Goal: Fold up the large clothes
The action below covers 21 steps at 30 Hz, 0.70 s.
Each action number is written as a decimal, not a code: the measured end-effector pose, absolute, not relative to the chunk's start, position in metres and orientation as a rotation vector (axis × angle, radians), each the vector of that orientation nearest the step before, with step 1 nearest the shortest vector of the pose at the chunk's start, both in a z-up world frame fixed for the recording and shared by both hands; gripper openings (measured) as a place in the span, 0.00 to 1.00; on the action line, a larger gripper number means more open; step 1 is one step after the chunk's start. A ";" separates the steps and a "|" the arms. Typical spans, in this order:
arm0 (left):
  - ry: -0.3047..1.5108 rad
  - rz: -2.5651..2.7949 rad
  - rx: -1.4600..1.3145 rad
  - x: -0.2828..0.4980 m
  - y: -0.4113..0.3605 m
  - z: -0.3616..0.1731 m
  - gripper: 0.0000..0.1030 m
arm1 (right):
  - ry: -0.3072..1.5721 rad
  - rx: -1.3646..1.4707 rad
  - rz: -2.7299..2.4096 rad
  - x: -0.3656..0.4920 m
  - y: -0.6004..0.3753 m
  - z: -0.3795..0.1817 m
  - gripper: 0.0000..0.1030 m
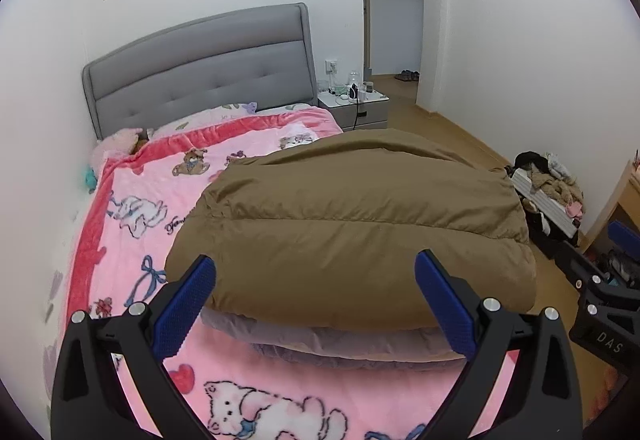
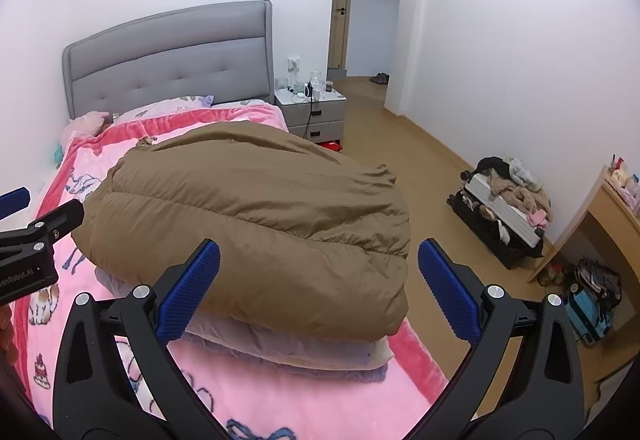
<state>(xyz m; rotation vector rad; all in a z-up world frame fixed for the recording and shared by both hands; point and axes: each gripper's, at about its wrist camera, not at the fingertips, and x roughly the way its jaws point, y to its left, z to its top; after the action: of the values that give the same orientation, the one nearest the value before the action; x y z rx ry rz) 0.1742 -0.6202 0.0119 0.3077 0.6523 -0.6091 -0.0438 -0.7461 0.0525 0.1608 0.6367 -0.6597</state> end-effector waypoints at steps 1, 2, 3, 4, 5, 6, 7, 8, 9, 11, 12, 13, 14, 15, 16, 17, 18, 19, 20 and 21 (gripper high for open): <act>0.648 -0.606 0.318 0.173 -0.621 0.011 0.95 | 0.635 0.162 -0.659 -0.045 -0.746 0.052 0.92; 0.646 -0.599 0.330 0.172 -0.622 0.010 0.95 | 0.633 0.163 -0.659 -0.046 -0.747 0.052 0.92; 0.648 -0.595 0.331 0.172 -0.622 0.010 0.95 | 0.636 0.163 -0.656 -0.045 -0.748 0.052 0.92; 0.652 -0.597 0.328 0.172 -0.622 0.009 0.95 | 0.639 0.165 -0.650 -0.046 -0.748 0.052 0.92; 0.659 -0.600 0.325 0.172 -0.622 0.009 0.95 | 0.639 0.168 -0.649 -0.046 -0.748 0.051 0.92; 0.663 -0.600 0.325 0.172 -0.621 0.008 0.95 | 0.638 0.173 -0.649 -0.046 -0.749 0.051 0.92; 0.669 -0.599 0.325 0.172 -0.621 0.008 0.95 | 0.637 0.176 -0.649 -0.047 -0.748 0.051 0.92; 0.673 -0.600 0.322 0.172 -0.621 0.008 0.95 | 0.637 0.177 -0.651 -0.047 -0.747 0.050 0.92; 0.675 -0.601 0.319 0.171 -0.621 0.008 0.95 | 0.637 0.178 -0.653 -0.047 -0.747 0.050 0.92; 0.676 -0.602 0.311 0.171 -0.619 0.009 0.95 | 0.641 0.184 -0.651 -0.048 -0.746 0.049 0.92; 0.676 -0.602 0.310 0.171 -0.619 0.010 0.95 | 0.642 0.188 -0.645 -0.048 -0.745 0.049 0.92; 0.677 -0.603 0.309 0.171 -0.618 0.011 0.95 | 0.642 0.189 -0.641 -0.047 -0.746 0.049 0.92; 0.676 -0.604 0.309 0.171 -0.618 0.011 0.95 | 0.642 0.189 -0.641 -0.047 -0.745 0.050 0.92; 0.678 -0.602 0.312 0.171 -0.618 0.011 0.95 | 0.643 0.187 -0.639 -0.047 -0.745 0.050 0.92; 0.679 -0.602 0.313 0.171 -0.618 0.010 0.95 | 0.643 0.187 -0.639 -0.047 -0.744 0.050 0.92; 0.681 -0.602 0.314 0.170 -0.618 0.010 0.95 | 0.642 0.189 -0.641 -0.048 -0.743 0.050 0.92; 0.682 -0.601 0.316 0.170 -0.617 0.011 0.95 | 0.641 0.193 -0.637 -0.048 -0.742 0.050 0.92; 0.682 -0.603 0.316 0.170 -0.618 0.011 0.95 | 0.642 0.193 -0.633 -0.047 -0.743 0.050 0.92; 0.682 -0.604 0.316 0.169 -0.618 0.011 0.95 | 0.641 0.194 -0.635 -0.047 -0.741 0.050 0.92; 0.681 -0.601 0.316 0.170 -0.618 0.011 0.95 | 0.642 0.194 -0.636 -0.047 -0.741 0.050 0.92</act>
<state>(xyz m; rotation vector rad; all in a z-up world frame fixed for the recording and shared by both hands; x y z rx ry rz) 0.1696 -0.6183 0.0112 0.3162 0.6811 -0.6008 -0.0473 -0.7407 0.0501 0.1941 0.6423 -0.6362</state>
